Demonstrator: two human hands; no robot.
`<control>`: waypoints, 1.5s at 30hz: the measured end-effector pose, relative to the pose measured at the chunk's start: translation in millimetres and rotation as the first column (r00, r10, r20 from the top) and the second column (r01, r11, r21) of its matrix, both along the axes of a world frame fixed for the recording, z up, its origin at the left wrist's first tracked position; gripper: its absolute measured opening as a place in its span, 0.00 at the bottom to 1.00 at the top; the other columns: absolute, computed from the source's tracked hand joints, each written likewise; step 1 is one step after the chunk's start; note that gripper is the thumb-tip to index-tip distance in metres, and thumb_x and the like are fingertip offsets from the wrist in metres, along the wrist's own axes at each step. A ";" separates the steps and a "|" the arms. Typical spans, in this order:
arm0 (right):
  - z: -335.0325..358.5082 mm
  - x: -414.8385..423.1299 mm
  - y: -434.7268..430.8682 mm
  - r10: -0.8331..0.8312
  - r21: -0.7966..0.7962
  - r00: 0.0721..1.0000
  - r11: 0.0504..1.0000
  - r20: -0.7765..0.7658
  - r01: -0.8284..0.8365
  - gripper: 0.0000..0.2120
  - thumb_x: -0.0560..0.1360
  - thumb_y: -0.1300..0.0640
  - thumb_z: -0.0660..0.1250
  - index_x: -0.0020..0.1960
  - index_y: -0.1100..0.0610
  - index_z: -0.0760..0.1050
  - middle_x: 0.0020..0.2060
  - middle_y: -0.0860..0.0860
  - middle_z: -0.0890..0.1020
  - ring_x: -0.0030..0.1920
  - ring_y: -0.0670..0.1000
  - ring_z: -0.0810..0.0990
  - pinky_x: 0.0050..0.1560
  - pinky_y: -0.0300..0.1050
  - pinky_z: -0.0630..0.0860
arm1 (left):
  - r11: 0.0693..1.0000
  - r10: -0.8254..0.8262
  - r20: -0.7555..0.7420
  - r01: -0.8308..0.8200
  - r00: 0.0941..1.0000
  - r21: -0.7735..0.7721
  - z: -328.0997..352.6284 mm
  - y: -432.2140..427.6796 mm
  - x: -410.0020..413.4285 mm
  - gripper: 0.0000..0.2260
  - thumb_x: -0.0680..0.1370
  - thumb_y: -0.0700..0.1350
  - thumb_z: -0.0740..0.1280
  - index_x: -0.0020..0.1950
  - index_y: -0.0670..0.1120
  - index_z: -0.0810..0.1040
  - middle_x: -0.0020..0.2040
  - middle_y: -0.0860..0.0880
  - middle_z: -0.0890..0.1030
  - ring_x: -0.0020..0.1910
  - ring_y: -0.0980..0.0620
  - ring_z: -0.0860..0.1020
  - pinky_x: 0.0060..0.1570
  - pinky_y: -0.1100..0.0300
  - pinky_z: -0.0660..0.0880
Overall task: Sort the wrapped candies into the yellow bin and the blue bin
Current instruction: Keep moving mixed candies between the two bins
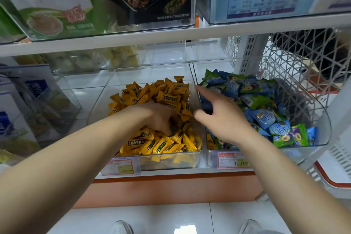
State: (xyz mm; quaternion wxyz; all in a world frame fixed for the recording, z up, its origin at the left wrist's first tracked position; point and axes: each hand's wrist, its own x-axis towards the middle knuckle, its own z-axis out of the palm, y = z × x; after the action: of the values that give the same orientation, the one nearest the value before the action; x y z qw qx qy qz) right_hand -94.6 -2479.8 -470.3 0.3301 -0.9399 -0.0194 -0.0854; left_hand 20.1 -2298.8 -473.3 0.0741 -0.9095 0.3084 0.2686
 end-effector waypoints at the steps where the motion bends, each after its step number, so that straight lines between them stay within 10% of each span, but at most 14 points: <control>1: 0.0 -0.1 0.0 0.001 0.000 1.000 1.000 -0.003 -0.001 0.37 0.70 0.38 0.57 0.79 0.41 0.56 0.77 0.43 0.64 0.75 0.48 0.64 0.71 0.55 0.69 | 1.000 -0.003 -0.006 0.003 1.000 -0.013 0.4 0.4 0.2 0.25 0.73 0.53 0.71 0.70 0.60 0.71 0.55 0.55 0.79 0.47 0.54 0.76 0.41 0.58 0.72; 13: -1.9 0.5 0.5 -0.006 0.016 1.000 1.000 0.010 0.006 0.37 0.69 0.38 0.56 0.78 0.40 0.56 0.76 0.42 0.65 0.75 0.47 0.65 0.71 0.54 0.69 | 0.992 -0.091 -0.027 0.088 0.995 -0.092 2.8 5.6 0.3 0.04 0.76 0.48 0.69 0.49 0.57 0.81 0.48 0.56 0.79 0.46 0.54 0.77 0.41 0.59 0.73; 22: 0.7 -2.4 0.9 -0.005 0.020 1.000 1.000 -0.003 0.005 0.36 0.71 0.39 0.58 0.79 0.40 0.57 0.77 0.43 0.64 0.76 0.48 0.62 0.73 0.57 0.65 | 0.996 -0.083 -0.094 0.085 0.992 0.013 9.0 -0.5 -3.1 0.19 0.75 0.49 0.70 0.66 0.60 0.78 0.39 0.63 0.75 0.39 0.61 0.74 0.34 0.65 0.67; 29: -0.1 -2.1 1.2 -0.002 0.033 1.000 0.999 0.000 0.002 0.37 0.70 0.38 0.58 0.78 0.39 0.57 0.76 0.42 0.65 0.75 0.47 0.64 0.71 0.57 0.67 | 0.960 -0.029 -0.037 0.018 0.999 -0.280 10.0 16.7 -3.4 0.06 0.79 0.49 0.68 0.48 0.60 0.80 0.46 0.62 0.79 0.45 0.61 0.76 0.41 0.64 0.69; 32: -0.2 -1.9 0.7 -0.008 0.040 1.000 0.999 0.003 0.008 0.37 0.70 0.38 0.58 0.78 0.39 0.58 0.76 0.42 0.65 0.75 0.47 0.65 0.71 0.56 0.67 | 0.830 0.098 0.048 -0.055 0.994 -0.555 14.1 24.2 -7.1 0.05 0.78 0.49 0.69 0.46 0.60 0.81 0.49 0.62 0.79 0.49 0.62 0.75 0.45 0.65 0.68; 37: 2.7 -3.8 1.0 -0.012 0.031 1.000 0.999 0.003 0.012 0.35 0.72 0.39 0.61 0.77 0.41 0.60 0.75 0.44 0.67 0.74 0.49 0.66 0.70 0.55 0.69 | 0.355 0.285 -0.061 -0.164 0.957 -0.920 37.1 28.8 -28.9 0.05 0.77 0.42 0.72 0.50 0.52 0.82 0.44 0.59 0.83 0.45 0.63 0.80 0.43 0.71 0.72; 41: 14.1 -10.8 4.7 -0.057 -0.093 0.986 0.993 0.154 0.072 0.31 0.74 0.43 0.68 0.75 0.45 0.65 0.74 0.46 0.69 0.73 0.51 0.66 0.69 0.56 0.69 | 0.025 0.249 -0.370 -0.388 0.895 -0.921 46.1 22.1 -55.9 0.09 0.78 0.38 0.71 0.55 0.48 0.81 0.46 0.51 0.86 0.44 0.53 0.85 0.44 0.62 0.81; 45: 27.0 -22.7 15.6 -0.019 -0.085 0.928 0.995 0.372 0.055 0.24 0.74 0.46 0.68 0.69 0.45 0.73 0.64 0.45 0.78 0.66 0.51 0.74 0.63 0.57 0.73 | -0.097 0.176 -0.482 -0.473 0.858 -0.876 45.4 9.5 -79.3 0.08 0.78 0.37 0.69 0.57 0.43 0.80 0.47 0.47 0.86 0.45 0.49 0.85 0.44 0.60 0.81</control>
State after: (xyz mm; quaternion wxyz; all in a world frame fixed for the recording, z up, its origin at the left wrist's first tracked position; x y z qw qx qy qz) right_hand -117.3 -2464.2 -443.3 0.2745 -0.9215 -0.0675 -0.2663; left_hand -59.1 -2289.3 -427.9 -0.6851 -0.7022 0.1781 0.0772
